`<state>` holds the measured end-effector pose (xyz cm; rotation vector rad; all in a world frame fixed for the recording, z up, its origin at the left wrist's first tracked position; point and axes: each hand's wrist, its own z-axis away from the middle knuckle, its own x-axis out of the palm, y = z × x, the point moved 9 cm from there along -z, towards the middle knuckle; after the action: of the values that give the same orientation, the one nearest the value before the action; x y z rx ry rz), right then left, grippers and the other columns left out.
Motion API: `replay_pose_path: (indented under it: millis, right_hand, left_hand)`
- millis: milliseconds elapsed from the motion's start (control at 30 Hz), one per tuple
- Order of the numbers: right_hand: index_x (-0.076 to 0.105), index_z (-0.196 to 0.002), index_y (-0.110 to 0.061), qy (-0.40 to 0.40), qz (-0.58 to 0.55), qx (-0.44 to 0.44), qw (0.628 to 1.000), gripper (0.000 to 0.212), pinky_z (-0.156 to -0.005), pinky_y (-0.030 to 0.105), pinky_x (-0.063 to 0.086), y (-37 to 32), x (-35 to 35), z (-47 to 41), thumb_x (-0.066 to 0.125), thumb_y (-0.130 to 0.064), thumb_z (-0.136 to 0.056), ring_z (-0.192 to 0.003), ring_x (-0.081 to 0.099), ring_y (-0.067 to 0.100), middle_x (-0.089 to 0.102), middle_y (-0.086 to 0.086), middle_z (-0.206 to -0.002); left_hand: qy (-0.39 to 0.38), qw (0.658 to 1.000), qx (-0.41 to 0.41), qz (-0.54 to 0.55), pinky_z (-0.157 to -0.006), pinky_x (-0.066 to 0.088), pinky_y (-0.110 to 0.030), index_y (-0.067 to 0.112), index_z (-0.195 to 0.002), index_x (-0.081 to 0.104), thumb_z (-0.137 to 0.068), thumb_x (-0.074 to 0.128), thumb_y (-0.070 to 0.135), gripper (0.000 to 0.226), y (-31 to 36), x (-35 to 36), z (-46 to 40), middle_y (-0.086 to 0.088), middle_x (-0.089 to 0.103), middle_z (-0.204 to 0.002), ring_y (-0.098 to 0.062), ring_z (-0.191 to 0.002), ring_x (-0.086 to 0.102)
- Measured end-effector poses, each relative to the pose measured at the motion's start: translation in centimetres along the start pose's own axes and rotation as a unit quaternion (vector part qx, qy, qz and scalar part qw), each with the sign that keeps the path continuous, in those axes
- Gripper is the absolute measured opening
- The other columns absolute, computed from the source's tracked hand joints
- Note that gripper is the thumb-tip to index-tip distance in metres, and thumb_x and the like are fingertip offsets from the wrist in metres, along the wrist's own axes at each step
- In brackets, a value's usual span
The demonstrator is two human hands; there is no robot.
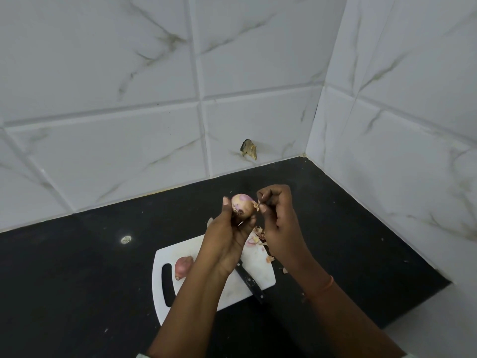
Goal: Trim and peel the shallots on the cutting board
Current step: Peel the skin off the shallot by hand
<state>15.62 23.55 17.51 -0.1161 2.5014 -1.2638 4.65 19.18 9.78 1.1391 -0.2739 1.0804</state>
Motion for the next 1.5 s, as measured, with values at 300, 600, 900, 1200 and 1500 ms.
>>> replay_pose_path:
  millis: [300,600,900,1200,1500]
  right_hand:
    - [0.06,-0.103,-0.021,0.048,-0.059,0.108,0.991,0.024,-0.065,0.02,0.05,2.0,-1.2,0.3,0.043,-0.003,-0.1,-0.073,0.06,0.007,0.063,-0.009,-0.088]
    - [0.066,-0.1,-0.015,0.014,-0.028,0.171,0.985,0.01,-0.066,0.013,0.052,2.6,0.1,0.3,0.067,-0.02,-0.091,-0.083,0.065,0.003,0.068,-0.005,-0.094]
    - [0.066,-0.1,-0.017,0.013,0.076,0.1,0.992,0.009,-0.075,0.011,0.051,1.6,-0.3,-0.2,0.061,-0.014,-0.093,-0.087,0.064,0.003,0.066,-0.007,-0.094]
    - [0.064,-0.095,-0.012,0.058,0.035,0.105,0.992,0.007,-0.064,0.005,0.048,1.1,-1.0,0.2,0.06,-0.006,-0.093,-0.085,0.063,-0.005,0.065,-0.008,-0.088]
    - [0.067,-0.095,-0.015,0.055,-0.145,0.277,0.948,0.009,-0.07,0.022,0.058,3.0,-0.4,0.6,0.06,-0.009,-0.094,-0.071,0.066,0.005,0.069,0.0,-0.083]
  left_hand:
    - [-0.03,0.999,0.005,-0.013,-0.099,0.051,-0.039,0.001,-0.124,0.063,-0.103,0.041,0.015,0.034,0.5,0.1,0.3,-0.022,0.068,-0.119,-0.033,-0.11,0.066]
    - [-0.071,0.996,0.055,-0.008,-0.111,0.041,-0.045,0.002,-0.124,0.061,-0.102,0.035,0.009,0.036,0.7,0.8,0.3,-0.022,0.063,-0.129,-0.036,-0.125,0.057]
    - [-0.107,0.926,0.103,-0.348,-0.112,0.041,-0.043,0.033,-0.14,0.039,-0.091,0.048,0.061,0.057,0.5,1.8,0.8,-0.003,0.052,-0.139,-0.02,-0.126,0.055]
    - [-0.113,0.892,0.193,-0.393,-0.082,0.055,-0.022,0.03,-0.132,0.053,-0.094,0.062,0.031,0.039,2.3,1.1,0.4,0.005,0.064,-0.123,-0.015,-0.109,0.064]
    - [-0.162,0.936,0.126,-0.287,-0.076,0.055,-0.023,0.015,-0.126,0.061,-0.097,0.054,0.02,0.031,1.8,1.2,0.7,-0.007,0.073,-0.107,-0.011,-0.088,0.07]
